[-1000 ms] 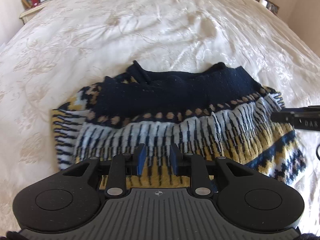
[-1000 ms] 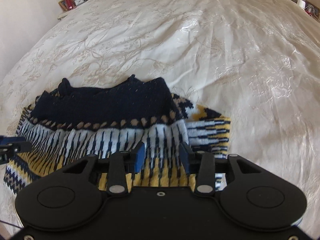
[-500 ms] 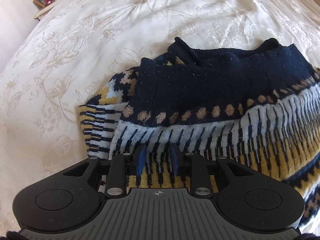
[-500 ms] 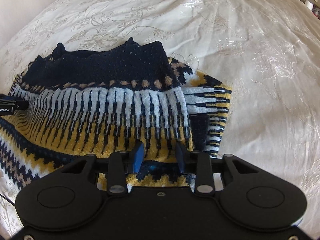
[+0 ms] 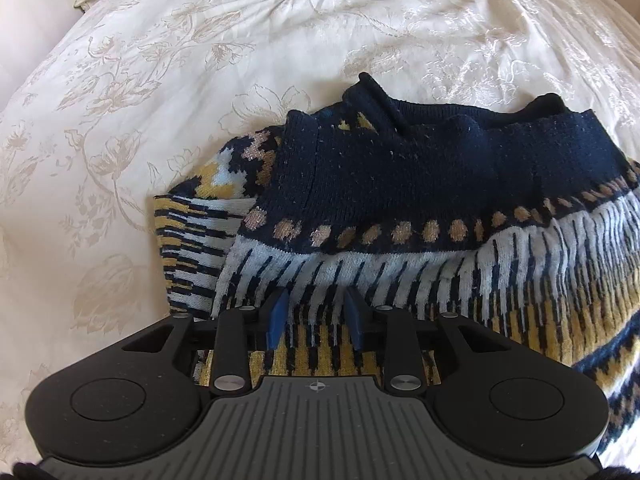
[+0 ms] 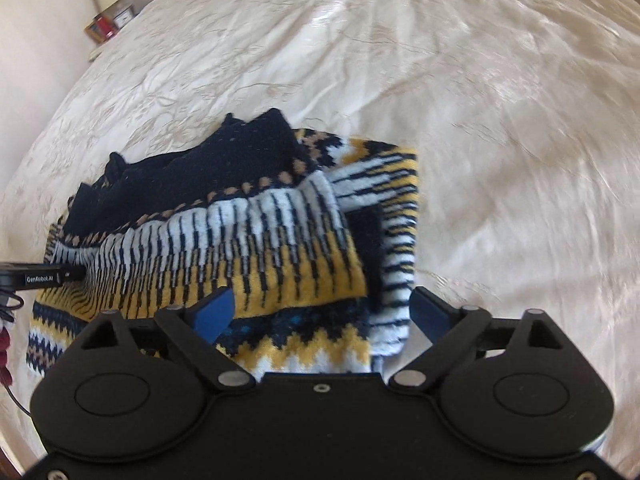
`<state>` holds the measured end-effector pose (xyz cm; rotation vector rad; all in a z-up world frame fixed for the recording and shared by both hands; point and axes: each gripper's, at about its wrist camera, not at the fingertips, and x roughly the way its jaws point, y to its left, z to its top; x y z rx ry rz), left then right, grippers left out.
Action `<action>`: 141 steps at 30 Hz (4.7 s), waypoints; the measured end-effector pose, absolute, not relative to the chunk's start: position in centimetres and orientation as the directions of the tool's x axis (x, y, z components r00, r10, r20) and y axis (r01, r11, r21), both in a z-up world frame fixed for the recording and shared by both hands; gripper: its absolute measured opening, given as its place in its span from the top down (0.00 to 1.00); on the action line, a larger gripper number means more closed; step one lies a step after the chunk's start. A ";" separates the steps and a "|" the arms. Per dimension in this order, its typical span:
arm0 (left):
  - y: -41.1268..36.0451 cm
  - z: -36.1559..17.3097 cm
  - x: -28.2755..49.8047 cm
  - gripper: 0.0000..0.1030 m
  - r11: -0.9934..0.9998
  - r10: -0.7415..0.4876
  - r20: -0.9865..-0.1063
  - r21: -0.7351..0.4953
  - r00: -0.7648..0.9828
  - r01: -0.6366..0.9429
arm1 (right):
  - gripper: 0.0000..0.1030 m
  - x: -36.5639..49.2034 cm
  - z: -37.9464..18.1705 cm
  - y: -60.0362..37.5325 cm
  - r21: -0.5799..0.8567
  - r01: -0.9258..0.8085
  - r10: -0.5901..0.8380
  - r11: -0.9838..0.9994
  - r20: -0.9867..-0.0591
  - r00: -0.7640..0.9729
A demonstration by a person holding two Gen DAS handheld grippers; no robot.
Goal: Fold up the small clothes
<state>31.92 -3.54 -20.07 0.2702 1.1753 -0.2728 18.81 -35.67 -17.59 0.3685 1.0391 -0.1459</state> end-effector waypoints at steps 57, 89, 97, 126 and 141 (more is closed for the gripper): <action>-9.1 -21.5 32.0 0.00 0.958 -0.168 -0.954 -0.100 0.247 0.268 | 0.00 21.9 -23.8 -42.3 0.713 0.302 0.479 0.633 -0.667 0.571; -4.9 -14.5 30.5 0.13 0.967 -0.176 -0.936 -0.105 0.306 0.234 | 0.68 22.5 -20.0 -39.7 0.508 0.311 0.347 0.803 -0.823 0.449; 2.1 -13.7 27.2 0.13 0.977 -0.181 -0.942 -0.138 0.284 0.163 | 0.70 23.0 -15.2 -35.6 0.477 0.319 0.308 0.819 -0.834 0.458; 15.3 -14.7 23.2 0.13 0.978 -0.209 -0.945 -0.196 0.250 0.074 | 0.57 32.5 -15.4 -9.2 0.358 0.057 0.328 0.932 -0.900 0.285; 12.3 -11.9 26.9 0.13 0.939 -0.343 -0.895 -0.317 0.285 0.134 | 0.49 27.0 -12.2 -15.8 0.363 0.010 0.326 0.932 -0.847 0.420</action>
